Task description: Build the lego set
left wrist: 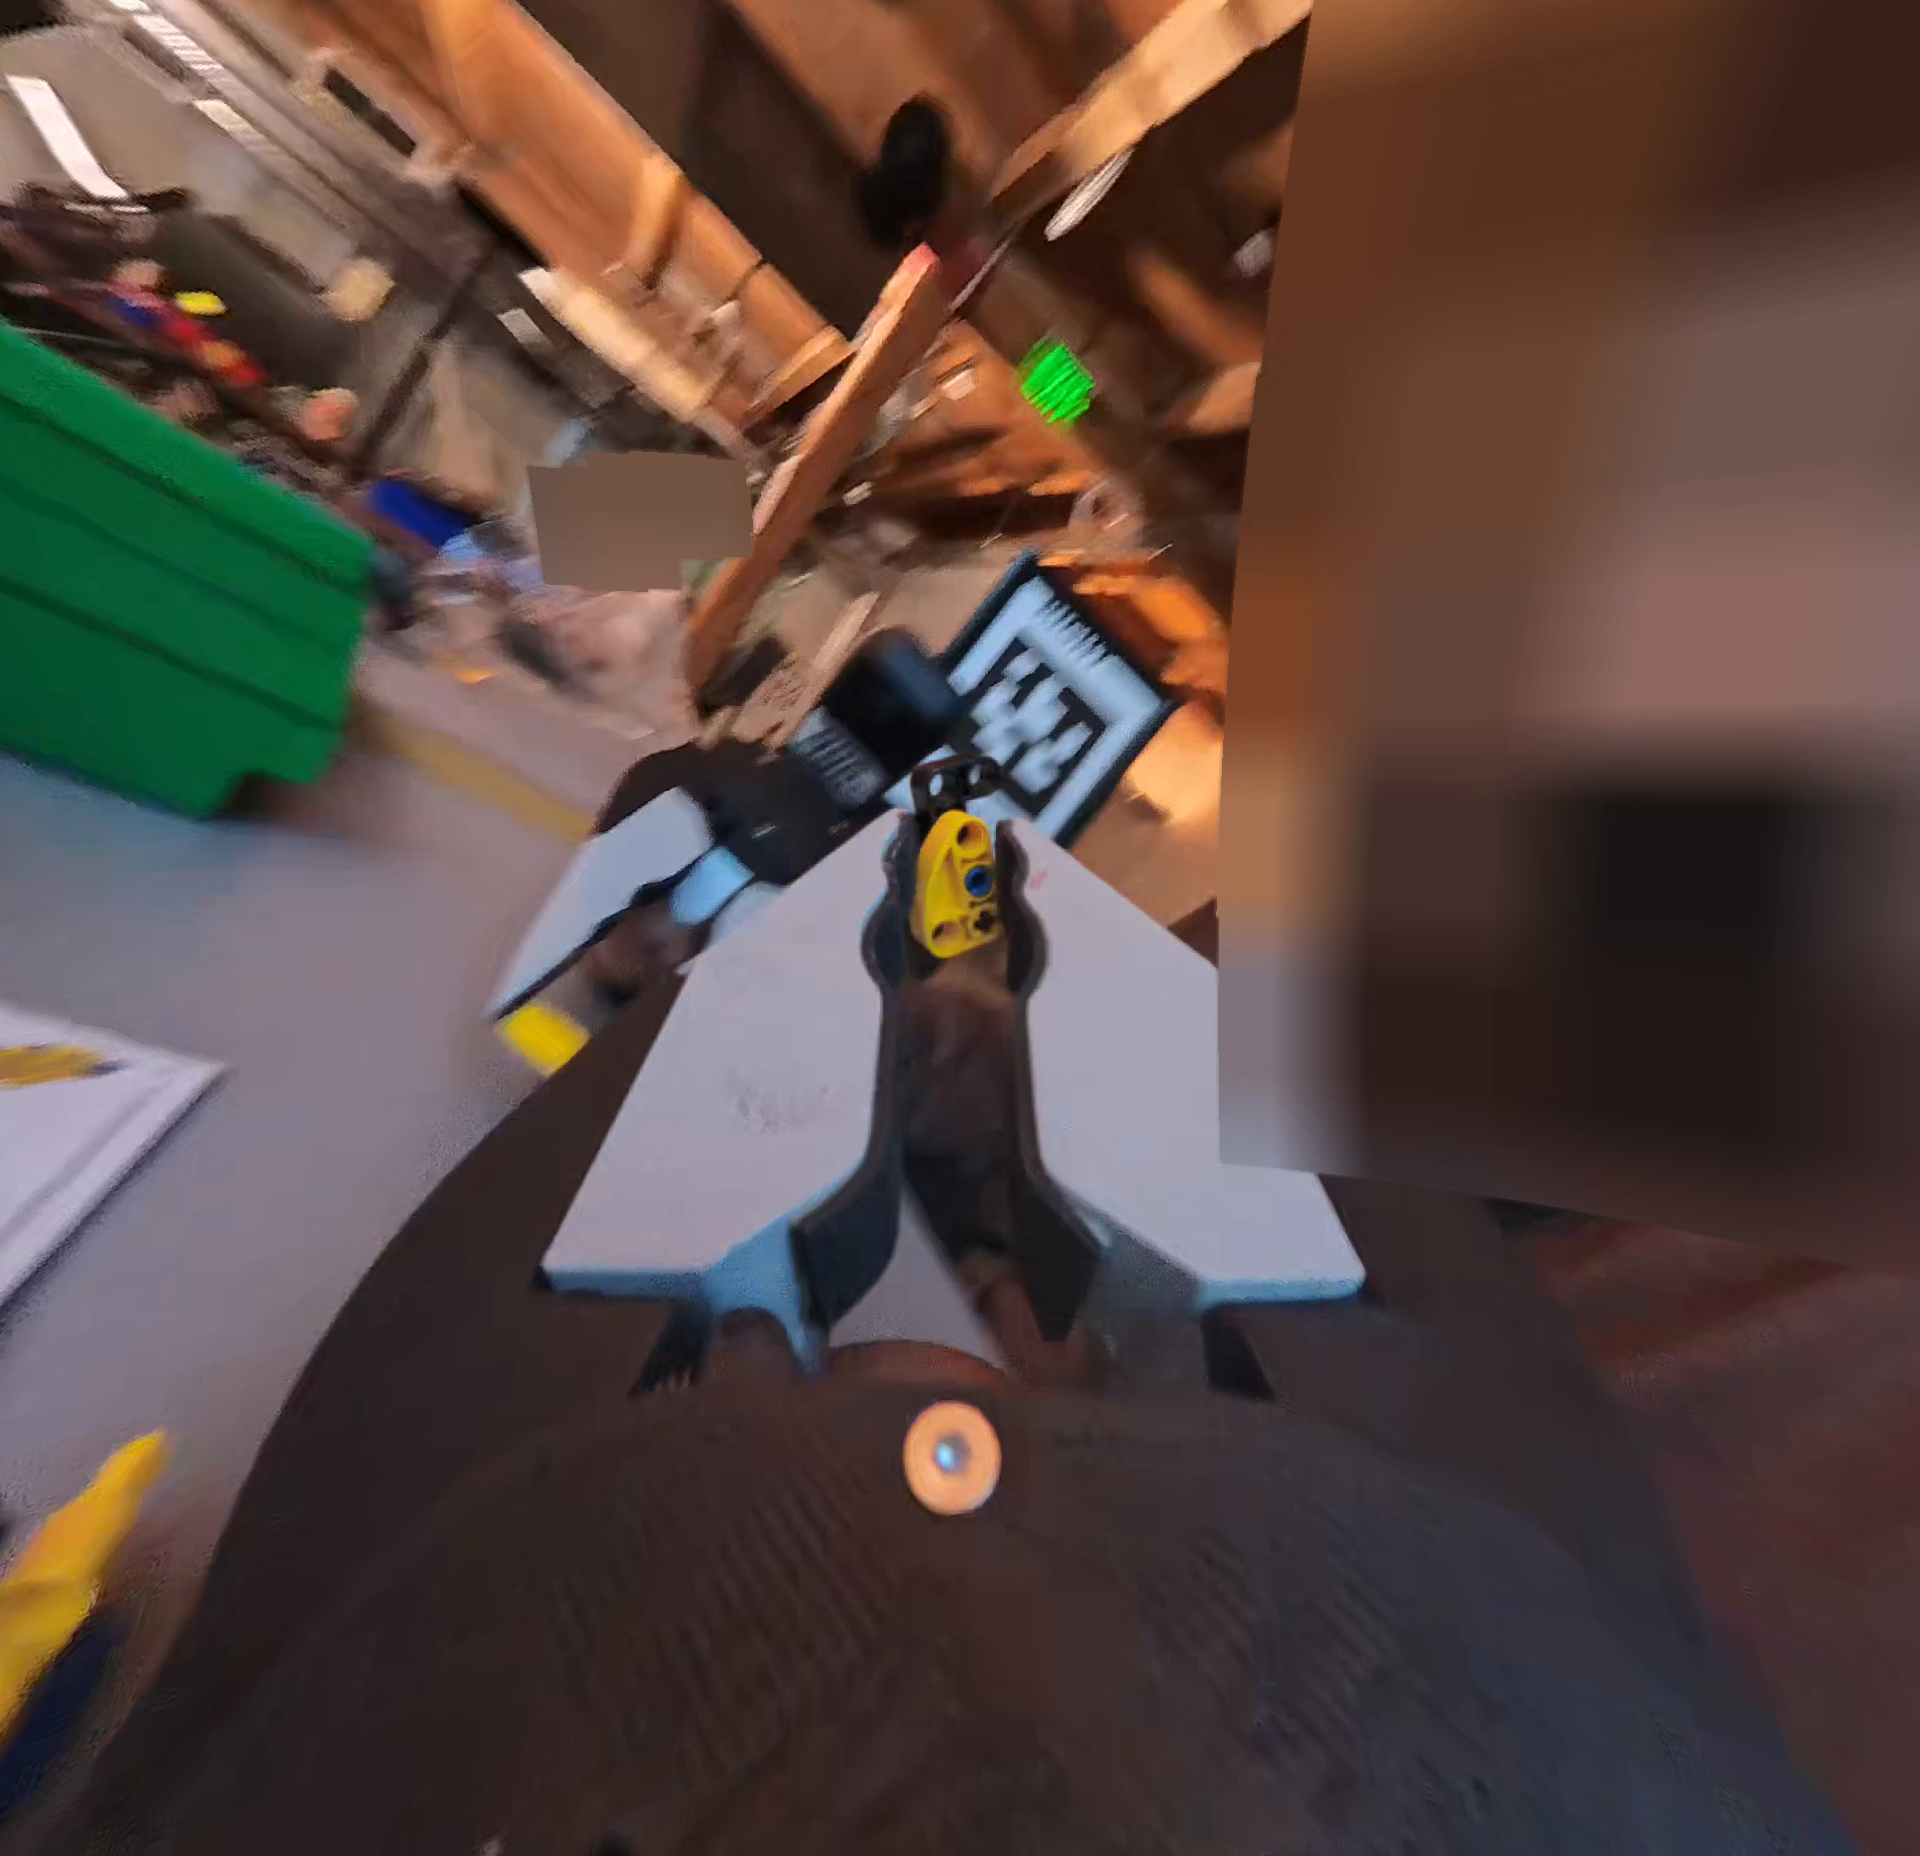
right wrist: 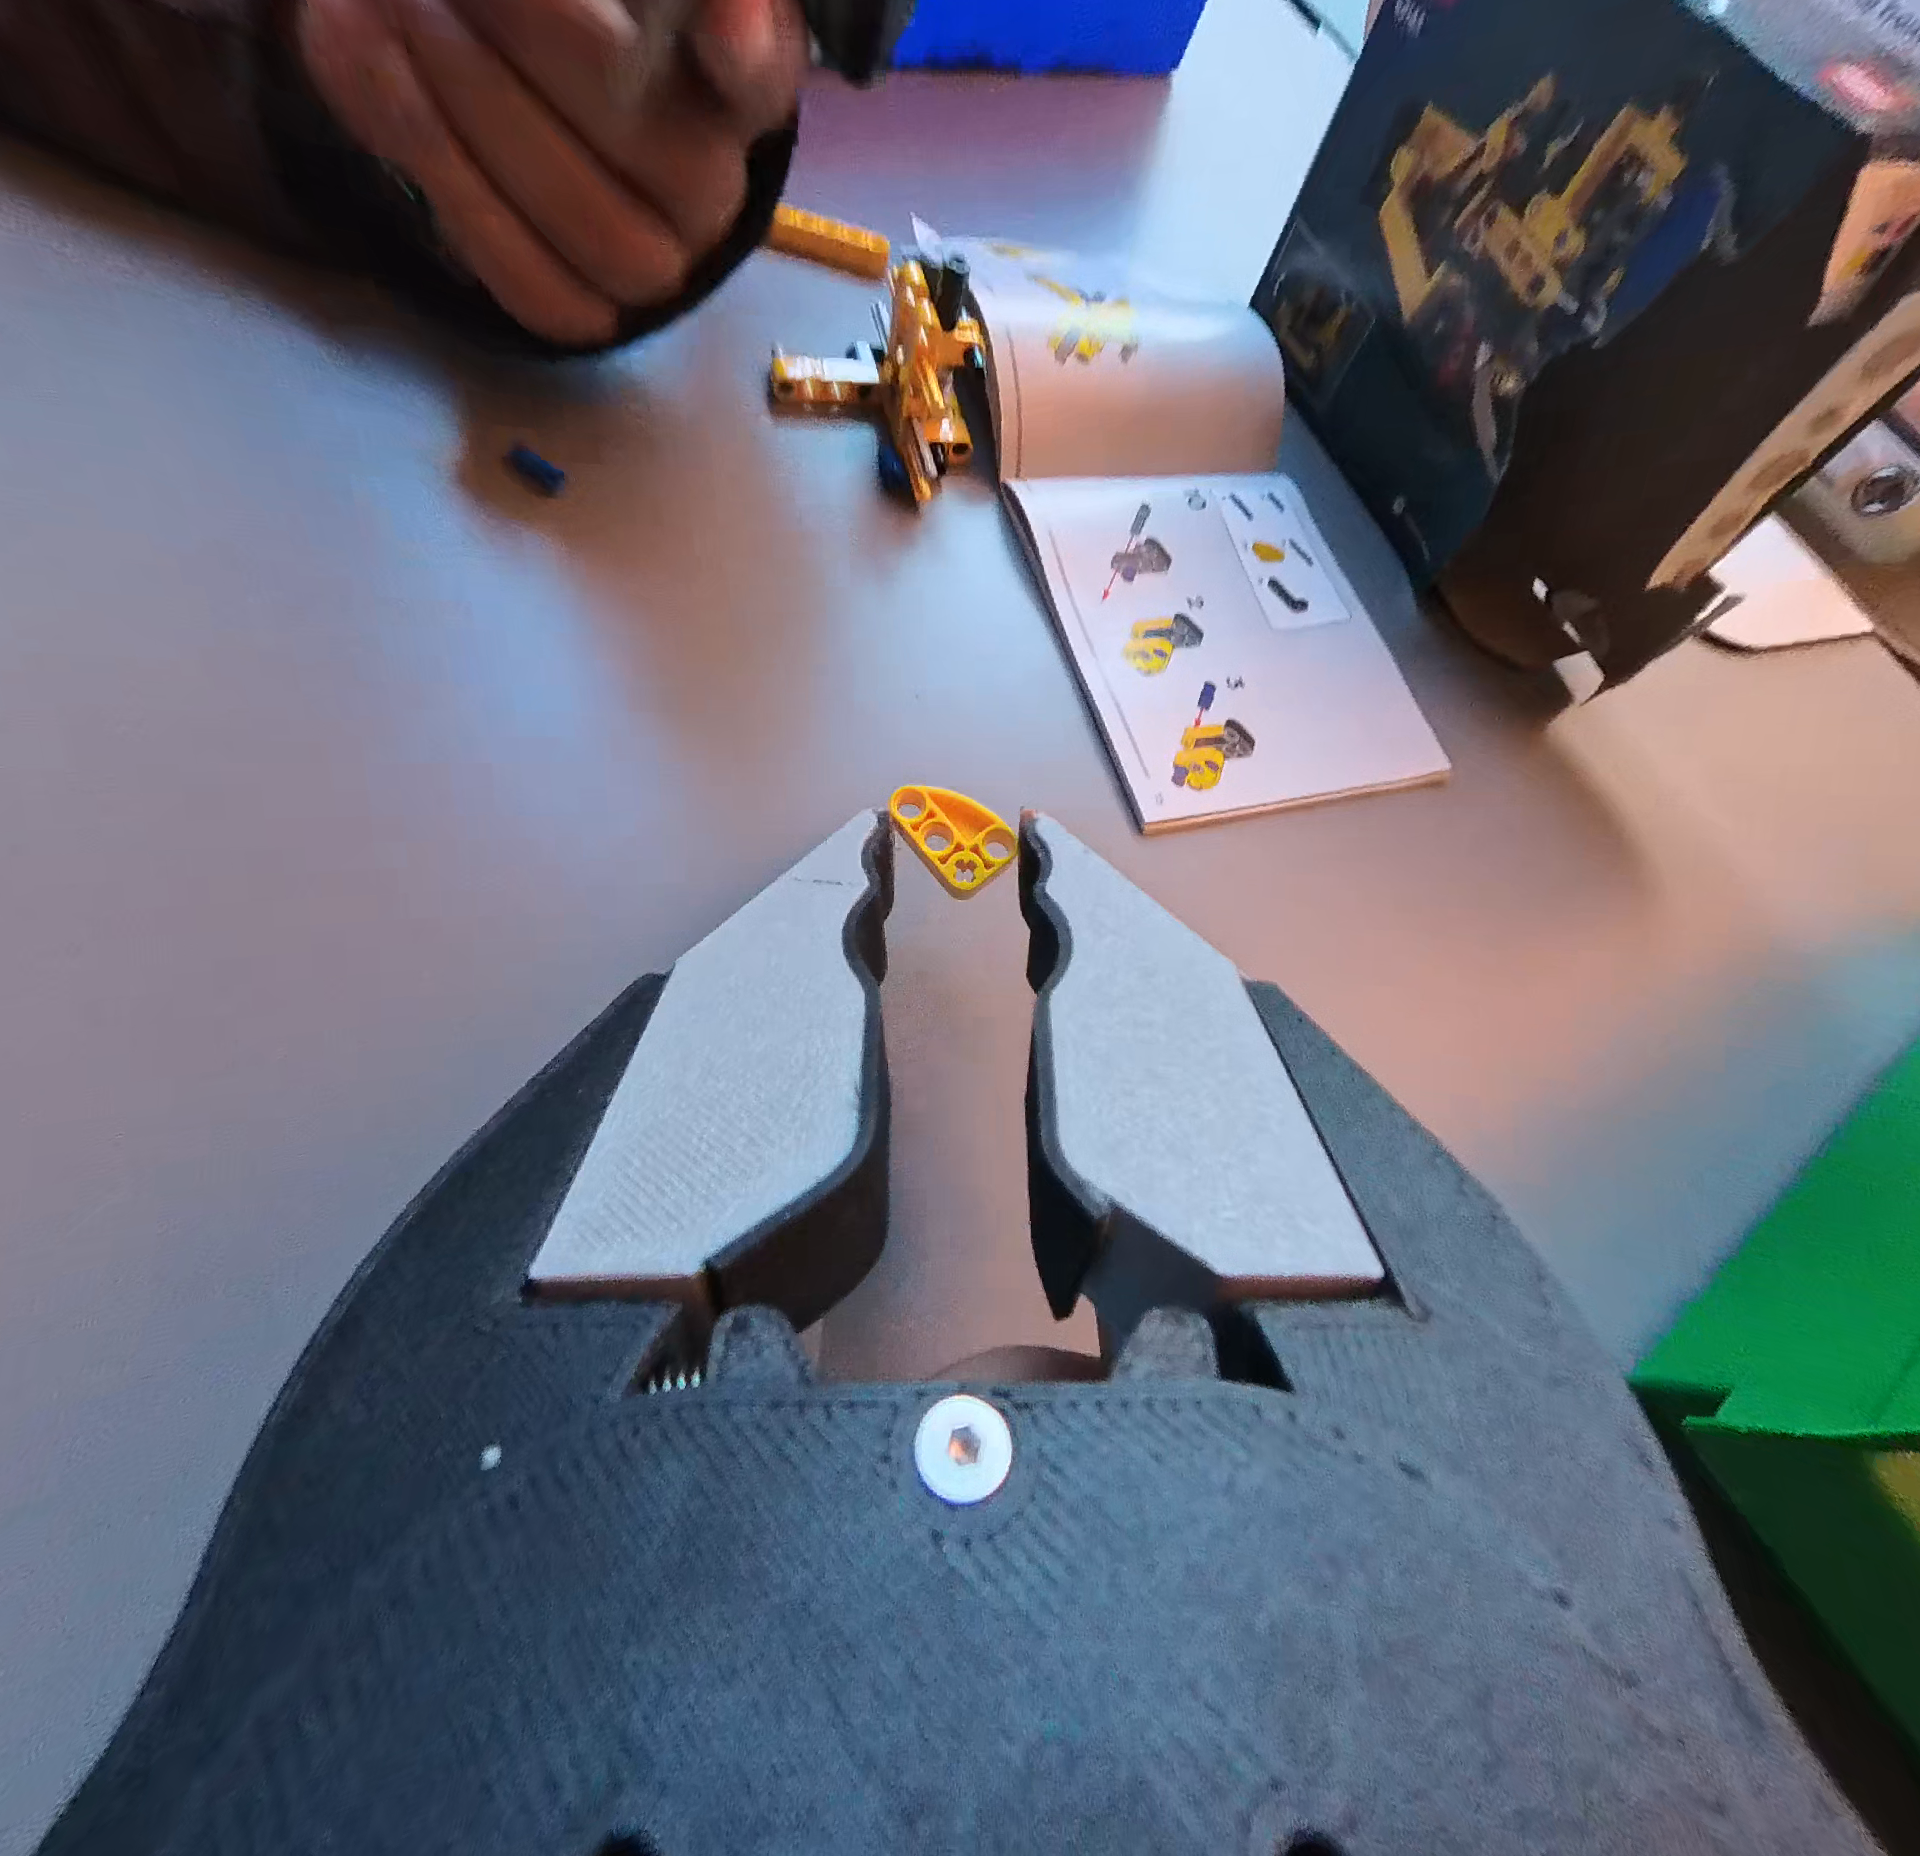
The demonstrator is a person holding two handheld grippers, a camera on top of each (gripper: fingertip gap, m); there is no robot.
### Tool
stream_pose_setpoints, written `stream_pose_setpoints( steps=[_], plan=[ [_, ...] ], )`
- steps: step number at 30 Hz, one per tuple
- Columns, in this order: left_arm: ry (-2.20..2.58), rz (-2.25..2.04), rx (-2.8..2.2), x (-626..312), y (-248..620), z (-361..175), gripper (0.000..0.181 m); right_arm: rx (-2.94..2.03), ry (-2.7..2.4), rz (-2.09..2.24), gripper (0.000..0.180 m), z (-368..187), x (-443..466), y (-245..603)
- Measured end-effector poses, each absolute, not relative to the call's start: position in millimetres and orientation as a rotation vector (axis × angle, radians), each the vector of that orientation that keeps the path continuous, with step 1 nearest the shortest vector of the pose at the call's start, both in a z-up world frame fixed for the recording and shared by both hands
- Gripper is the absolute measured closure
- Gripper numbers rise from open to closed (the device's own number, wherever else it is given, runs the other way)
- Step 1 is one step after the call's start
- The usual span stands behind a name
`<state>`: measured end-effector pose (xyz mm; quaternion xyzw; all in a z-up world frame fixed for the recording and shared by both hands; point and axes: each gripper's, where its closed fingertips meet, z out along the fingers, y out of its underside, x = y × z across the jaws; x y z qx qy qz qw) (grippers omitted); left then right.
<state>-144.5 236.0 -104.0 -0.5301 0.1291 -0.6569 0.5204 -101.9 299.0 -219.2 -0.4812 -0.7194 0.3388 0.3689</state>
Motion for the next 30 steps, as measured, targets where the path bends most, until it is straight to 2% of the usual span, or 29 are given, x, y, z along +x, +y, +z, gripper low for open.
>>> stream_pose_setpoints(
  steps=[1, 4, 17, 23, 30],
  plan=[
    [0.338, -1.488, -1.335, -141, 240, -113, 0.169, -1.216, -1.830, 0.890, 0.159, -215, -102, 297],
    [0.369, -1.298, -1.480, -137, 252, -133, 0.170, -1.147, -1.789, 0.939, 0.159, -202, -102, 292],
    [0.392, -1.150, -1.538, -137, 257, -139, 0.169, -1.116, -1.778, 0.932, 0.159, -199, -104, 290],
    [0.456, -1.100, -1.560, -133, 255, -142, 0.170, -1.184, -1.773, 1.167, 0.160, -192, -108, 272],
    [0.610, -0.909, -1.612, -129, 250, -152, 0.169, -1.467, -1.923, 1.160, 0.159, -227, -103, 278]
  ],
)
